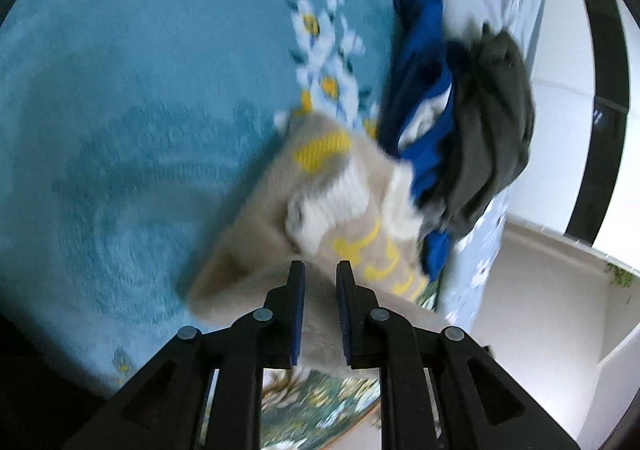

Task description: Fold clothes

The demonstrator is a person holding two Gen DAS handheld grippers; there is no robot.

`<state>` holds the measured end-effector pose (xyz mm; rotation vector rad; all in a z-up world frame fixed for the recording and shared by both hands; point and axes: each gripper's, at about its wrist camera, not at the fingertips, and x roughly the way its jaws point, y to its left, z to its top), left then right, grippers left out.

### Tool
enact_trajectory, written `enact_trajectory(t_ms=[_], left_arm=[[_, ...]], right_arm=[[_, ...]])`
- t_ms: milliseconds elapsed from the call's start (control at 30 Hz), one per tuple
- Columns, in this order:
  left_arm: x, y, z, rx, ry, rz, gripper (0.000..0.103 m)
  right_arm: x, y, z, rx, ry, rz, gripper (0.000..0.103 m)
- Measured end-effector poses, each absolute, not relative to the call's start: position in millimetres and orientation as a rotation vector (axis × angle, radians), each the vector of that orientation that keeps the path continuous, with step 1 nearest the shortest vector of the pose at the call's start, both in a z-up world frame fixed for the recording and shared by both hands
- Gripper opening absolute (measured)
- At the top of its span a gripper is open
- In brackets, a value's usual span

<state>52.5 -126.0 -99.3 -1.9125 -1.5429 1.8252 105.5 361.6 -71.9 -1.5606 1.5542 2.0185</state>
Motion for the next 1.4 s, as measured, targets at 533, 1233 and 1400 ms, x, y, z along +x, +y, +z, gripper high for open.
enact_trajectory(t_ms=[533,1233,1400], left_arm=[[44.8,-87.2,-88.2,-1.827,-0.955,2.153,0.021],[40.2,4.0,-72.7,-1.640,0.007,2.432,0.012],[46.7,-38.9,-49.8,-1.485,-0.401,2.426,0.010]], right_arm=[[106.0,371.5,-69.5,-1.453,1.311,2.136,0.044],[81.9,306.5,-62.6,-1.549,0.551,2.390,0.017],[96.8,328.1,-41.7,-1.421,0.848,2.529,0.014]])
